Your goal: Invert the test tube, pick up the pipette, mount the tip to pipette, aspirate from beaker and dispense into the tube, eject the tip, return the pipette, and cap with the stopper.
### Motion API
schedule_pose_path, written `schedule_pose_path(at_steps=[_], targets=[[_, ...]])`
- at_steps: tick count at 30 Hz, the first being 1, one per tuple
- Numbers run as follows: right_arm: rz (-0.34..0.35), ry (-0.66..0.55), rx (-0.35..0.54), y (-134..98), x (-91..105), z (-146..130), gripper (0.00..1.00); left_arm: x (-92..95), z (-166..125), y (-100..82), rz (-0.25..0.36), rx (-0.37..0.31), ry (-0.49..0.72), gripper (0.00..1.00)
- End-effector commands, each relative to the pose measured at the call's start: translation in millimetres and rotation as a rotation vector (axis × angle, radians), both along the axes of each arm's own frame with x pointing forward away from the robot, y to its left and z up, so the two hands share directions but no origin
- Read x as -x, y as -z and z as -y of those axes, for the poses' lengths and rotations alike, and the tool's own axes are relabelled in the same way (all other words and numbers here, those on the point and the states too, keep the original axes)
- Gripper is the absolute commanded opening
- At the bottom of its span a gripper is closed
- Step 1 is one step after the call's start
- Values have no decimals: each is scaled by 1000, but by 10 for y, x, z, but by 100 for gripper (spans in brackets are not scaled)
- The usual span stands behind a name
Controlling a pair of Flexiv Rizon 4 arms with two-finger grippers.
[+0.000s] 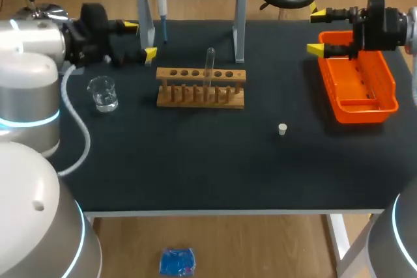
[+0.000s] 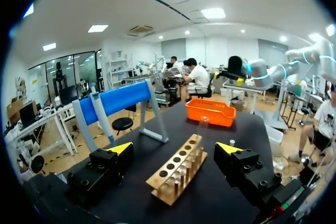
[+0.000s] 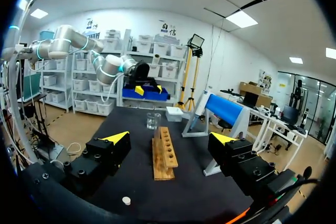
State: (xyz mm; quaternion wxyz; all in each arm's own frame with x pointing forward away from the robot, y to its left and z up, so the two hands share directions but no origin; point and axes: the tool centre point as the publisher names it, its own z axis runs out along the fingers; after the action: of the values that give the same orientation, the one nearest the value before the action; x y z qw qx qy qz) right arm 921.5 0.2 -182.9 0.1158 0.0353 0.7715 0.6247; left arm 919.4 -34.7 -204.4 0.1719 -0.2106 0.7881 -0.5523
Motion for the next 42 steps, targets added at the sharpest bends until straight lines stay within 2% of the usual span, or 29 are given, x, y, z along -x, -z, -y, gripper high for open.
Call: schedule_pose_path(at_steps=[1,10,26,33,42], targets=[[1,-1,0,1,0,1,100,74,-58,133,17,22,60,100],[1,-1,0,1,0,1,100,36,-67,345,-37,-1,56,100],[-8,-18,11,19,15,-26,100,40,-64,357,-37,3,60,100],[-44,-155,-28,169,130,-513,100,40,-64,357,-37,3,60,100],[-69,-262,-65,300,-48,-1209,100,40,-64,357,-37,3,60,100]])
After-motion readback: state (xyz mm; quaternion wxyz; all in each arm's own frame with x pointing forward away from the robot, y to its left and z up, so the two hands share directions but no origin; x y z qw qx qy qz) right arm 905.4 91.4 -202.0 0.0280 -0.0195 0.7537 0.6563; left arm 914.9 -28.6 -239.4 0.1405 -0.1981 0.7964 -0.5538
